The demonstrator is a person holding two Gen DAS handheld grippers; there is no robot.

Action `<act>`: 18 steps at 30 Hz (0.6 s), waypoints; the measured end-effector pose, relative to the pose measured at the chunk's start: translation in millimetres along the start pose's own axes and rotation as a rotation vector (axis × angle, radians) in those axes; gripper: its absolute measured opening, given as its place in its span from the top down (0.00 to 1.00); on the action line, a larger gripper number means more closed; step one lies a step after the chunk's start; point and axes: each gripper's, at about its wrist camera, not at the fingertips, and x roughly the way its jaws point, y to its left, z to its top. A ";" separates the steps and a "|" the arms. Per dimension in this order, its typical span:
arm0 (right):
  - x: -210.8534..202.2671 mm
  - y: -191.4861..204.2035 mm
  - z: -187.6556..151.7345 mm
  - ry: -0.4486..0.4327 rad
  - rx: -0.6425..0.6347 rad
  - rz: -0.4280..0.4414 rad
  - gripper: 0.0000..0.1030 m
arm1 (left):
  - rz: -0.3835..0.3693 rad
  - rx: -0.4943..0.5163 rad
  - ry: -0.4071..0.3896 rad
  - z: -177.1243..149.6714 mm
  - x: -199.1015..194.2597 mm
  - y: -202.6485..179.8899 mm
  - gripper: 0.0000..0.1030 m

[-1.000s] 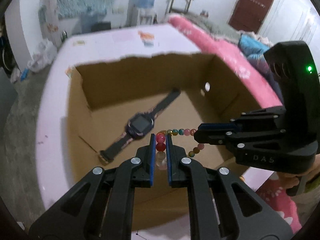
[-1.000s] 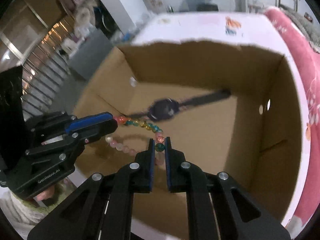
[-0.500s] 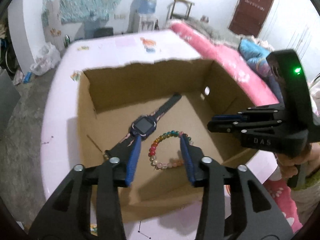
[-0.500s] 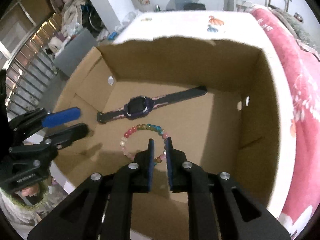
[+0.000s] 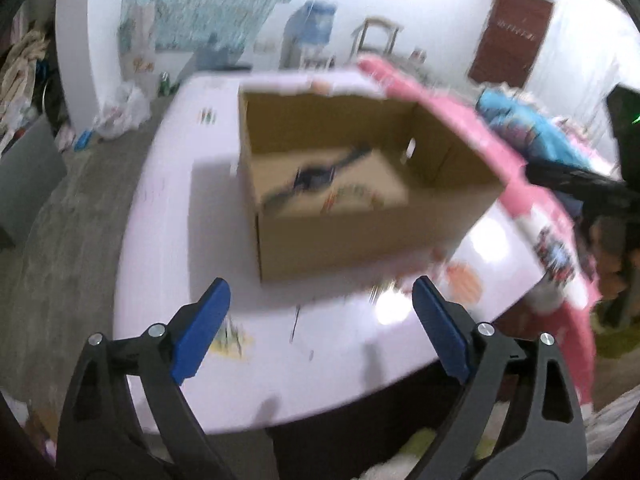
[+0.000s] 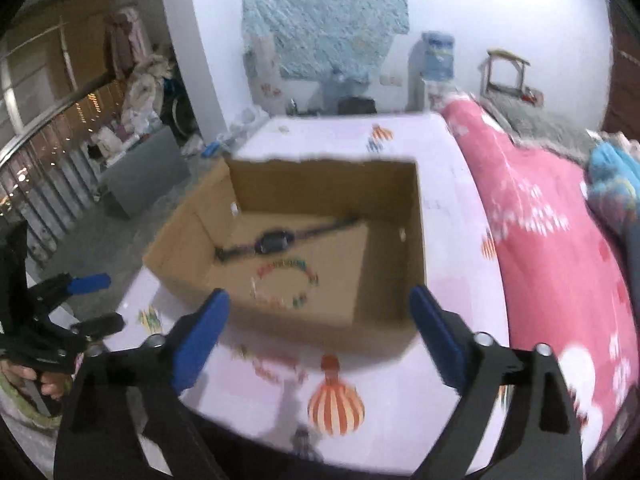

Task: Organize jewelry
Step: 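Withdraw both grippers and move toward the pink-orange beaded bracelet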

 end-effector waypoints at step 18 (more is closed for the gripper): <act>100.7 -25.6 -90.0 0.302 0.064 -0.273 0.07 | 0.170 0.018 0.177 -23.6 93.0 -4.1 0.11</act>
